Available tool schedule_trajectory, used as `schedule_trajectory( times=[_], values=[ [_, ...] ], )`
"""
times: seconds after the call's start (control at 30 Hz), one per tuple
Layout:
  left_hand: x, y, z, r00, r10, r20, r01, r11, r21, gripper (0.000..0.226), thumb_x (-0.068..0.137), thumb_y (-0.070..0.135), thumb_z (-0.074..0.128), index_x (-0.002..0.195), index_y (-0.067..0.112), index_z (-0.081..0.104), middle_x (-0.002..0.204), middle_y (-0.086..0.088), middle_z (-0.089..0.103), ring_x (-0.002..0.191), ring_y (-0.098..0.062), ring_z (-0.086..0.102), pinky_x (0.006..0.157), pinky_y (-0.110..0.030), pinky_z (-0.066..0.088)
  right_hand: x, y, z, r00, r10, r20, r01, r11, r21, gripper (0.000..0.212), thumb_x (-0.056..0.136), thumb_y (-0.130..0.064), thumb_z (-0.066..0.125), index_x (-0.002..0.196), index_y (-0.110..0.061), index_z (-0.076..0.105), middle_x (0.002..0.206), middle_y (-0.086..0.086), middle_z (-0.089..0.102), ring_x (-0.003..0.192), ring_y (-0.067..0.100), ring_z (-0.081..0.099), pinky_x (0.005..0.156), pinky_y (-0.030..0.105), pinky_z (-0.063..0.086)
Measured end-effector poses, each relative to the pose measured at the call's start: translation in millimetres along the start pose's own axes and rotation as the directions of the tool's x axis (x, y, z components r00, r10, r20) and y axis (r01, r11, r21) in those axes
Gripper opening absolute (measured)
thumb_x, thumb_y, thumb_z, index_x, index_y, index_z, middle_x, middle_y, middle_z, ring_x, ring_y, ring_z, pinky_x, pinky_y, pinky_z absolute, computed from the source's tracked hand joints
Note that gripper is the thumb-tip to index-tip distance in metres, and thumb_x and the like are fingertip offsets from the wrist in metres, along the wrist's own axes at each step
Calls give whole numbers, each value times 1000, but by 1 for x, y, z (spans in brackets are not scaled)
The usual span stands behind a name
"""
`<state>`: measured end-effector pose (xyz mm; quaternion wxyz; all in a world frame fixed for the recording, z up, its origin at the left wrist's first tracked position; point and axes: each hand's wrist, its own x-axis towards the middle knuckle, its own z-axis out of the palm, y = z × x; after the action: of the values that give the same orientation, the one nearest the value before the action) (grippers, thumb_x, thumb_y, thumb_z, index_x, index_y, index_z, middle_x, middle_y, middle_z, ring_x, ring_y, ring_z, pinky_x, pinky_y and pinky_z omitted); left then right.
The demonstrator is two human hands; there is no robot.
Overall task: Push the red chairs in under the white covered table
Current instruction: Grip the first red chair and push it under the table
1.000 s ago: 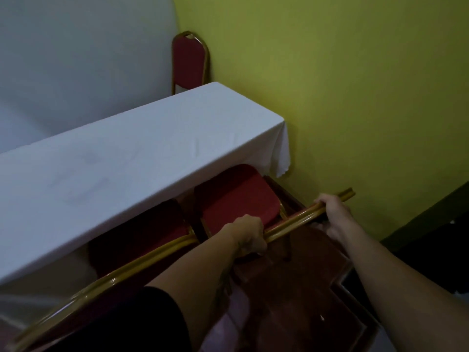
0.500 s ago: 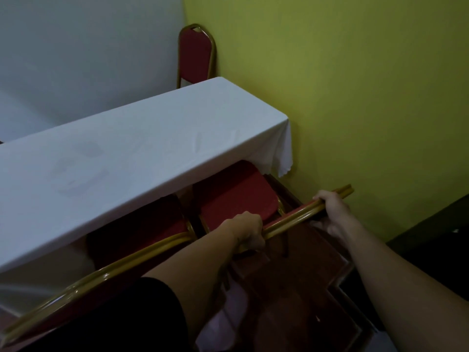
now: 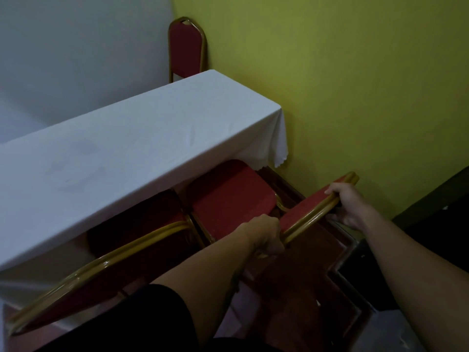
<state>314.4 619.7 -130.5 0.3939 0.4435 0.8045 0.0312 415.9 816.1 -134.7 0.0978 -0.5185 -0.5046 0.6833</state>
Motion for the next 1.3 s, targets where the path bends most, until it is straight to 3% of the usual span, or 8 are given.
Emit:
schedule_trajectory(
  times=[0.17, 0.3, 0.47, 0.73, 1.13, 1.2, 1.3],
  values=[
    [-4, -12, -6, 999, -32, -13, 32, 999, 20, 25, 83, 35, 73, 94, 19, 57, 82, 1, 56, 67, -13, 54, 50, -26, 40, 5, -2, 15, 1000, -16, 2, 17, 1000, -2, 8, 87, -11, 54, 80, -13, 51, 75, 7, 54, 70, 23, 59, 52, 32, 51],
    [-9, -22, -14, 997, -75, -32, 74, 997, -25, 37, 81, 35, 74, 111, 16, 63, 85, 1, 55, 68, -13, 54, 52, -27, 41, 9, -9, 29, 1000, -4, 23, 4, 1000, -24, 13, 87, -13, 55, 75, -13, 52, 72, 7, 56, 68, 23, 60, 39, 28, 52],
    [-9, -39, -22, 991, -125, -40, 118, 983, -144, 41, 86, 29, 65, 125, 18, 59, 109, -6, 60, 91, -23, 62, 76, -36, 55, 21, -20, 51, 998, -1, 60, 4, 999, -51, 15, 90, -14, 55, 75, -13, 51, 71, 7, 56, 66, 21, 60, 41, 29, 55],
    [-5, -76, -44, 971, -221, -95, 185, 939, -291, 59, 87, 16, 57, 145, 25, 46, 128, -9, 56, 110, -30, 59, 96, -46, 53, 41, -34, 99, 990, -14, 143, 10, 1000, 30, 11, 93, -13, 57, 85, -13, 50, 77, 9, 55, 70, 22, 61, 40, 33, 56],
    [26, -94, -71, 977, -202, -66, 171, 933, -317, 56, 88, 17, 56, 143, 24, 51, 126, -9, 58, 111, -30, 60, 97, -46, 53, 69, -55, 121, 997, -31, 74, 30, 999, 16, 9, 92, -10, 54, 84, -10, 51, 76, 9, 53, 68, 22, 60, 38, 33, 55],
    [28, -98, -76, 977, -206, -62, 175, 929, -326, 55, 88, 16, 56, 142, 24, 52, 125, -9, 58, 110, -29, 60, 97, -46, 53, 72, -58, 127, 996, -40, 82, 40, 999, 11, 2, 92, -10, 53, 92, -9, 52, 79, 10, 55, 70, 23, 61, 39, 33, 55],
    [33, -109, -85, 971, -228, -70, 191, 920, -343, 57, 87, 16, 58, 142, 26, 50, 125, -8, 58, 110, -29, 60, 97, -46, 53, 82, -61, 140, 994, -65, 90, 62, 997, 43, 16, 91, -10, 53, 107, -7, 53, 86, 13, 59, 73, 24, 64, 41, 36, 57]
  ],
)
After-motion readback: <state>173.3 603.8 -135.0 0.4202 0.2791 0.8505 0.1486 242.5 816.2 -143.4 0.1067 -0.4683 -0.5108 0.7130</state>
